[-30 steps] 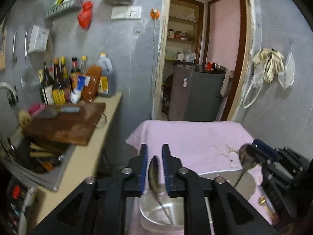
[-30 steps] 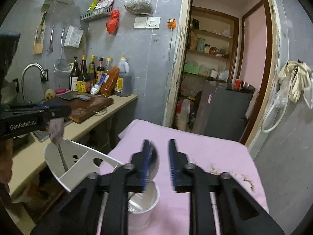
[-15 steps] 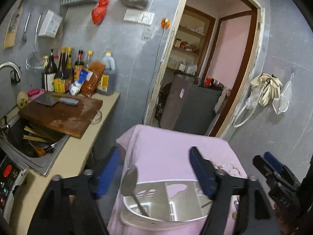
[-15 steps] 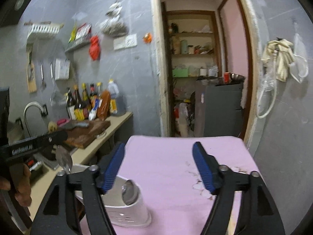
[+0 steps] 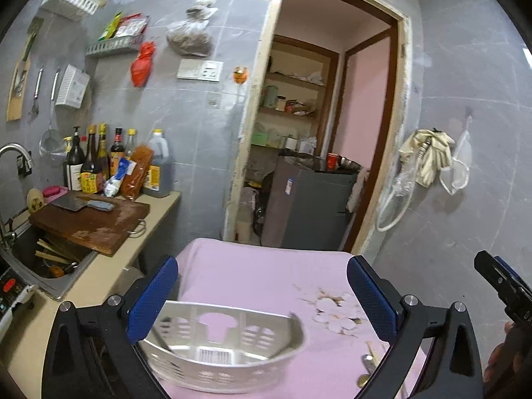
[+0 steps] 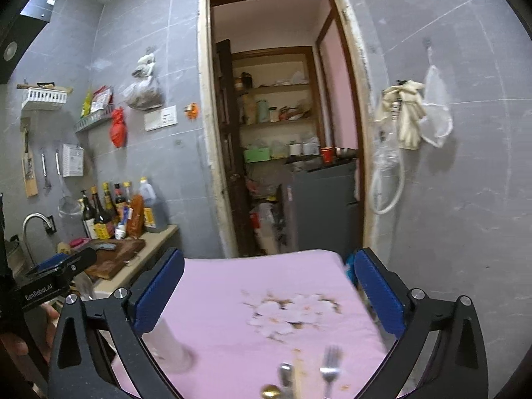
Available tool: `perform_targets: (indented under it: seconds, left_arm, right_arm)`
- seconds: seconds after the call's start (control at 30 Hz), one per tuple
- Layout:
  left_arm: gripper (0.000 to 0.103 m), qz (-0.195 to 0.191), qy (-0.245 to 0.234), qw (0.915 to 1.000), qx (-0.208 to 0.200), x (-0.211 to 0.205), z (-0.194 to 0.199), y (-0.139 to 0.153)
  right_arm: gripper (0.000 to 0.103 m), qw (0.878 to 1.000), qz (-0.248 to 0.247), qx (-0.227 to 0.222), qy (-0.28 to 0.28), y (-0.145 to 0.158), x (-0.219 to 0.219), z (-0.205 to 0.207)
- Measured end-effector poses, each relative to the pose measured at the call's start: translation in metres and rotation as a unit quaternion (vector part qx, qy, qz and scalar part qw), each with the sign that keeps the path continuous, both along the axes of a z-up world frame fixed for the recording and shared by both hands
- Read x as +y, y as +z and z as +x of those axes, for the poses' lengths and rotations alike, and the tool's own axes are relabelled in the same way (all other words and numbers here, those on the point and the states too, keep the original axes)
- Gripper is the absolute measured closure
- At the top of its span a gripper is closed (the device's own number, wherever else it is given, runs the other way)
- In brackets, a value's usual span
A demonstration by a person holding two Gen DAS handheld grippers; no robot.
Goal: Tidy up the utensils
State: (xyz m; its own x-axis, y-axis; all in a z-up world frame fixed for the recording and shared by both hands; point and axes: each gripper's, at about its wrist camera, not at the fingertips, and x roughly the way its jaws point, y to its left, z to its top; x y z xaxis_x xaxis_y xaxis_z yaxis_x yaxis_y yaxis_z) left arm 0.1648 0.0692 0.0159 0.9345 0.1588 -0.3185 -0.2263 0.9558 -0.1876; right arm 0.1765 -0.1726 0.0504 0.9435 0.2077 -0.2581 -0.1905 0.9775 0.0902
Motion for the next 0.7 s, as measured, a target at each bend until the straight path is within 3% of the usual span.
perform_targets:
  seconds: [0.37, 0.7]
  left_arm:
    - [0.001, 0.035, -0.028, 0.9989, 0.016, -0.081, 0.008, -0.024]
    - [0.001, 0.020, -0.019, 0.9955, 0.091, -0.117, 0.035, -0.080]
  right_arm:
    - [0.002, 0.999, -0.006, 0.024, -0.022, -0.024, -0.067, -0.002]
    - [0.002, 0.995, -0.008, 0.099, 0.013, -0.094, -0.104, 0.041]
